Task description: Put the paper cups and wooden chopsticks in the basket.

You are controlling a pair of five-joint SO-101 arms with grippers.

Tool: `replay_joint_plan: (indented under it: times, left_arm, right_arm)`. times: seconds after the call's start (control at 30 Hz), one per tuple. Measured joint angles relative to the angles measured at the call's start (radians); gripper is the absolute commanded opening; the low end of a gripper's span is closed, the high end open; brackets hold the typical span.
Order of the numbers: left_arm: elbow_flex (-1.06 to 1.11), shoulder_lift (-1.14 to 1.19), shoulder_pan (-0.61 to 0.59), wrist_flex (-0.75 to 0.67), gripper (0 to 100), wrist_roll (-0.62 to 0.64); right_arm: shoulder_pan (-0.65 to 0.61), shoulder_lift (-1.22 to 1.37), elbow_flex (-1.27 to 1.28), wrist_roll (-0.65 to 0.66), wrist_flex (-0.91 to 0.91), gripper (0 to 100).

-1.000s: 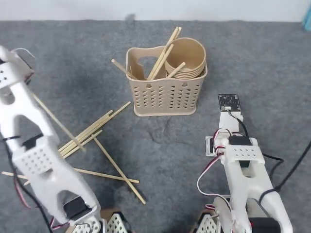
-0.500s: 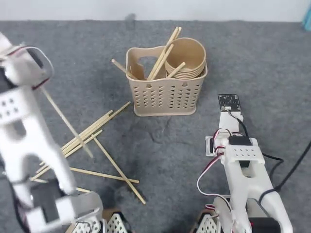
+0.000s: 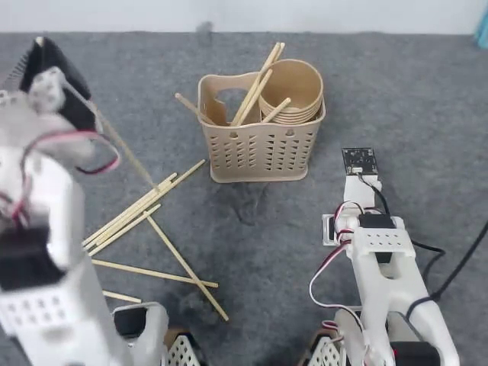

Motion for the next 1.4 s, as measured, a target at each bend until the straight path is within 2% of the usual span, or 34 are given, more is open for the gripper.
replay_joint_plan:
  times: [0.13,0.23,0.37,0.43,0.57,0.87,1.07,1.4]
  left_arm:
    - [0.201,-0.167,0.064,-0.236,1,-0.014]
    - [0.336,-0.259,0.140,-0.436,1,-0.089]
    - [0.437,-0.275,0.269,-0.720,1,-0.160]
    - [0.440,-0.272,0.310,-0.801,1,-0.178]
    - [0.384,-0.216,0.367,-0.839,1,-0.178]
    - [0.235,0.144,0.376,-0.844,1,-0.183]
    - [0.235,0.293,0.376,-0.844,1,-0.183]
    - [0.411,0.305,0.381,-0.844,1,-0.183]
  right_arm:
    - [0.000,0.000,0.000,0.000,0.000,0.8]
    - [0.000,0.000,0.000,0.000,0.000,0.8]
    - [0.000,0.000,0.000,0.000,0.000,0.8]
    - [0.000,0.000,0.000,0.000,0.000,0.8]
    - [0.000,0.000,0.000,0.000,0.000,0.8]
    - [0.000,0.000,0.000,0.000,0.000,0.8]
    - [0.000,0.000,0.000,0.000,0.000,0.8]
    - [0.000,0.000,0.000,0.000,0.000,0.8]
